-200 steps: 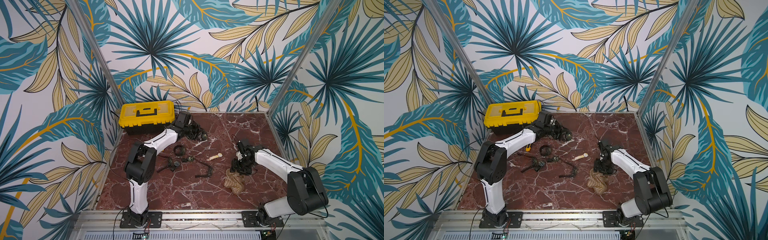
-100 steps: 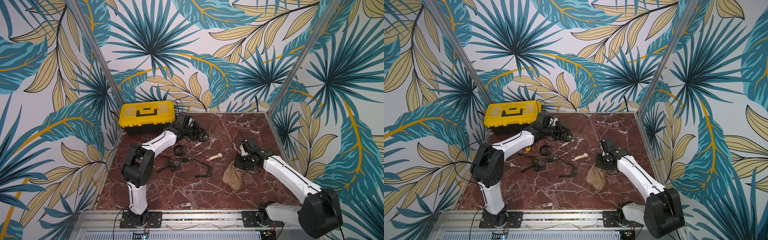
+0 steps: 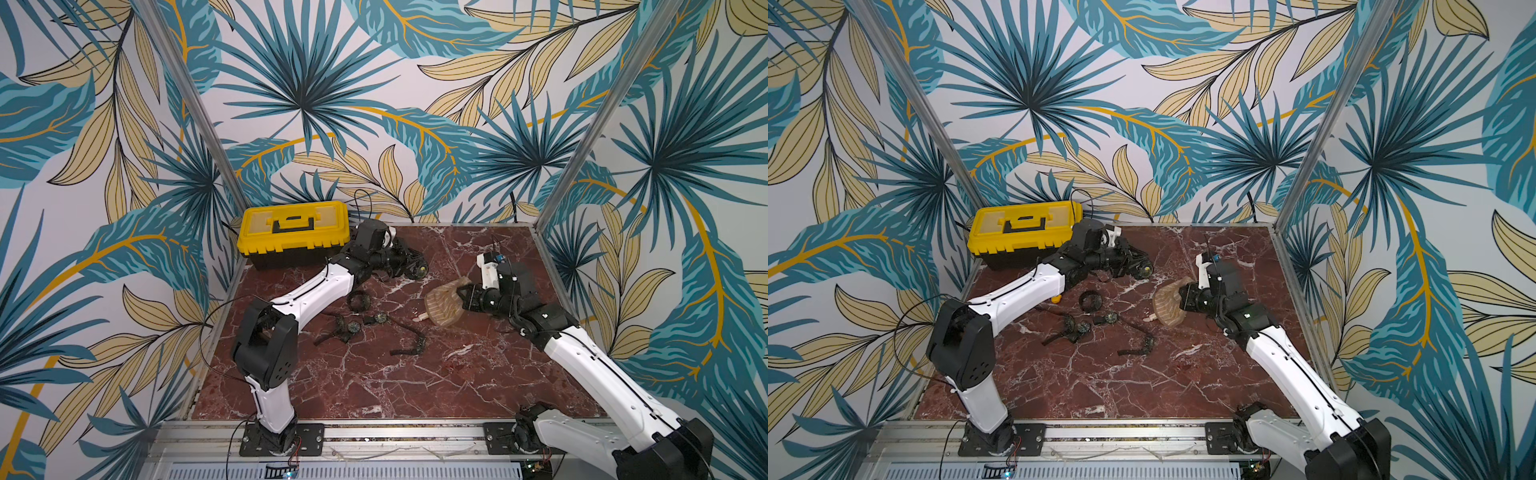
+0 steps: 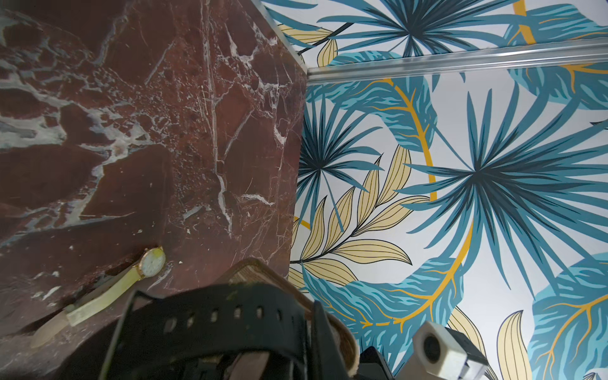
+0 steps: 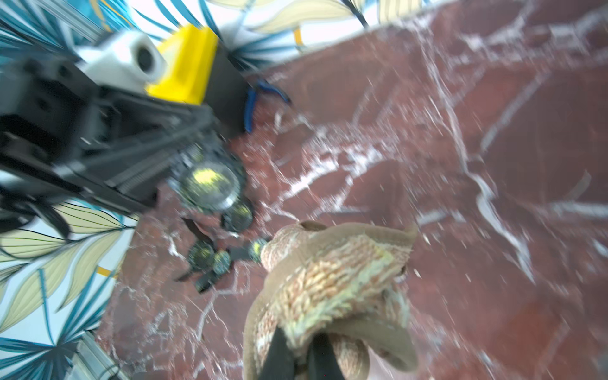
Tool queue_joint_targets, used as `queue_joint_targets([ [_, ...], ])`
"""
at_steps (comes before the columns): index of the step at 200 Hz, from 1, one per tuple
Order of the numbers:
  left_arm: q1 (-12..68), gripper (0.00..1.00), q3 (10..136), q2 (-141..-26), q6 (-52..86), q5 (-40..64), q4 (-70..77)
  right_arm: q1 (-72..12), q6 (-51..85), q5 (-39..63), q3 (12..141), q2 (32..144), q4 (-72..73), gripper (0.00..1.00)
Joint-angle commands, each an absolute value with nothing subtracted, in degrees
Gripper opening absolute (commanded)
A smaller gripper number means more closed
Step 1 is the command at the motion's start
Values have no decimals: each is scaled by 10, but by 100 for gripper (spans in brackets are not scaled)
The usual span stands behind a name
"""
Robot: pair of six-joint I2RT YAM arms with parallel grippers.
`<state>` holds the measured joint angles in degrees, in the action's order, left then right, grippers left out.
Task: Wipe the watch dial
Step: Pick up the cleaning item at the center of the board, then wipe the dirt from the watch dial.
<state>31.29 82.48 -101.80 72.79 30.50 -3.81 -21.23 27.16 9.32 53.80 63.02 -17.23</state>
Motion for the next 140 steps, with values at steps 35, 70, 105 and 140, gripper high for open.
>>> queue_joint_targets([
  [35,331,0,837,-981,691,257,-22,-226,239,136,558,676,24,1],
  [70,338,0,839,-975,683,249,-23,-241,232,134,561,697,51,0],
  [105,338,0,840,-970,687,242,-22,-269,214,102,550,707,52,0],
  [140,337,0,851,-961,690,239,-22,-274,220,43,507,694,81,0],
])
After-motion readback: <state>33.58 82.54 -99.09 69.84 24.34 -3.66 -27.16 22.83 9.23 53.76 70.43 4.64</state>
